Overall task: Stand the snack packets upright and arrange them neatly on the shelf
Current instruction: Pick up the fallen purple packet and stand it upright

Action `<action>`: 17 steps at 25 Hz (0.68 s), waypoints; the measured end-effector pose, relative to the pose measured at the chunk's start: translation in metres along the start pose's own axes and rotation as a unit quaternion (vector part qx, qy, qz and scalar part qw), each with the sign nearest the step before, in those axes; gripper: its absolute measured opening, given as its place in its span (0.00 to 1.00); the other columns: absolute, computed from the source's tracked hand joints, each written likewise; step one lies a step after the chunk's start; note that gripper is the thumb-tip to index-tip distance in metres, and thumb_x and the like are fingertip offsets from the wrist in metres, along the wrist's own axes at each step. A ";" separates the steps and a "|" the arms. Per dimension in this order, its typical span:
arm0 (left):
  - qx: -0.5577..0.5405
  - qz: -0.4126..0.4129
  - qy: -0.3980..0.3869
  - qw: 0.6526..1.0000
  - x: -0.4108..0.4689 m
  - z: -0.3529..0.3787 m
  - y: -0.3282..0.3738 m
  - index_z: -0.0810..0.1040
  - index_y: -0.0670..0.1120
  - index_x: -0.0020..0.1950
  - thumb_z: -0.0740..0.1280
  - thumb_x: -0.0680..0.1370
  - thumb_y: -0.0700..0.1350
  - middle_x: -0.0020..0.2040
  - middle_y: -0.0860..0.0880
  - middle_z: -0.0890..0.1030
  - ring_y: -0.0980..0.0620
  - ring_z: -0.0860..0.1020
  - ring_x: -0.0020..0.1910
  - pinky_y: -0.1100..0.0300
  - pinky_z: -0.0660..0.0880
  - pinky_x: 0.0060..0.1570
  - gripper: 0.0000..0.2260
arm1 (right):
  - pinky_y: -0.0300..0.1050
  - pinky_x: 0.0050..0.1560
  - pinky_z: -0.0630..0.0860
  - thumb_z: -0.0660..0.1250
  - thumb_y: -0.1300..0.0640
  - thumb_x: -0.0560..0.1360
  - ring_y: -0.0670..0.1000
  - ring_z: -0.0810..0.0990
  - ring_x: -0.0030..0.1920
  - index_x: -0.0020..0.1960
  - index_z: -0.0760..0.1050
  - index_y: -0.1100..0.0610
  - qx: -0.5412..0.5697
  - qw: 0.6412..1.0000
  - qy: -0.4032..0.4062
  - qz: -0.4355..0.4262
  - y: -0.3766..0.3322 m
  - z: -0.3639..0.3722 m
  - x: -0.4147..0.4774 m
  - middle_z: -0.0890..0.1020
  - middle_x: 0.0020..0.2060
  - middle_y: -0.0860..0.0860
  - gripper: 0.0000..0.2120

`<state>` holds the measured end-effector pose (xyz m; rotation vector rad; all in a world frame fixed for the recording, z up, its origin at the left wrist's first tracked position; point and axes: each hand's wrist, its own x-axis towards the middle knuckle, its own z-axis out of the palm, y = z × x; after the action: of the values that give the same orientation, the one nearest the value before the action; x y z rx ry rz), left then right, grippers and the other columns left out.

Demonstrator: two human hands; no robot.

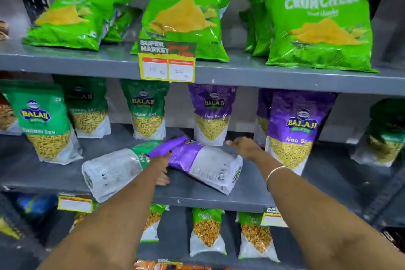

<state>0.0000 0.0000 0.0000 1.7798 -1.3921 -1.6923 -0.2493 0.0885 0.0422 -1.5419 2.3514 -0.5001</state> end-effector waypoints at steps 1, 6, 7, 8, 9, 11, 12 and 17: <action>-0.070 -0.035 -0.030 0.997 0.002 0.008 0.003 0.60 0.33 0.72 0.58 0.76 0.61 0.66 0.33 0.70 0.35 0.73 0.64 0.46 0.73 0.56 0.36 | 0.42 0.40 0.67 0.57 0.43 0.77 0.56 0.79 0.47 0.44 0.77 0.61 0.035 0.999 -0.040 0.005 0.005 0.001 0.010 0.76 0.38 0.53 0.21; -0.224 -0.058 -0.054 0.971 0.022 0.027 0.009 0.61 0.30 0.70 0.60 0.79 0.50 0.49 0.34 0.76 0.35 0.76 0.54 0.44 0.64 0.68 0.28 | 0.35 0.40 0.66 0.64 0.42 0.72 0.43 0.71 0.42 0.45 0.72 0.51 0.157 0.960 -0.225 0.054 0.020 0.016 0.034 0.71 0.39 0.43 0.12; -0.257 -0.060 -0.051 0.963 0.018 0.028 0.011 0.64 0.30 0.68 0.60 0.79 0.48 0.53 0.33 0.76 0.35 0.74 0.60 0.44 0.63 0.69 0.25 | 0.36 0.45 0.67 0.66 0.42 0.71 0.45 0.74 0.47 0.50 0.73 0.50 0.173 0.952 -0.242 0.067 0.023 0.017 0.038 0.73 0.43 0.44 0.14; -0.283 -0.059 -0.050 0.956 0.017 0.027 0.012 0.68 0.31 0.63 0.60 0.79 0.47 0.61 0.33 0.74 0.36 0.70 0.67 0.43 0.62 0.69 0.21 | 0.38 0.46 0.68 0.68 0.43 0.69 0.47 0.75 0.50 0.49 0.72 0.50 0.176 0.948 -0.256 0.074 0.025 0.016 0.042 0.75 0.43 0.44 0.15; -0.308 -0.057 -0.055 0.948 0.015 0.025 0.014 0.71 0.31 0.56 0.60 0.79 0.46 0.68 0.34 0.70 0.37 0.68 0.70 0.42 0.62 0.70 0.17 | 0.39 0.42 0.68 0.70 0.42 0.67 0.49 0.77 0.46 0.44 0.73 0.52 0.162 0.948 -0.262 0.078 0.026 0.016 0.045 0.77 0.38 0.44 0.15; -0.328 -0.045 -0.068 0.941 0.013 0.020 0.022 0.70 0.33 0.45 0.61 0.79 0.45 0.71 0.36 0.68 0.39 0.67 0.71 0.43 0.62 0.70 0.13 | 0.38 0.33 0.67 0.76 0.41 0.61 0.48 0.72 0.33 0.35 0.71 0.54 0.126 0.952 -0.263 0.091 0.027 0.014 0.045 0.75 0.26 0.45 0.20; -0.321 -0.040 -0.068 0.944 0.012 0.018 0.028 0.70 0.34 0.43 0.61 0.79 0.44 0.69 0.36 0.70 0.40 0.68 0.70 0.43 0.62 0.70 0.13 | 0.38 0.31 0.68 0.78 0.40 0.54 0.48 0.70 0.32 0.37 0.73 0.55 0.127 0.949 -0.269 0.106 0.029 0.015 0.046 0.74 0.27 0.47 0.25; -0.207 0.065 -0.093 0.972 -0.007 0.000 0.083 0.70 0.43 0.52 0.62 0.78 0.44 0.25 0.45 0.83 0.49 0.83 0.26 0.49 0.67 0.67 0.06 | 0.39 0.28 0.77 0.78 0.50 0.61 0.50 0.75 0.36 0.54 0.74 0.60 0.178 0.945 -0.255 0.100 0.017 0.009 0.031 0.75 0.37 0.52 0.27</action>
<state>-0.0337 -0.0337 0.0681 1.3040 -1.0916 -1.9428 -0.2716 0.0650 0.0247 -1.0925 1.8666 -0.3901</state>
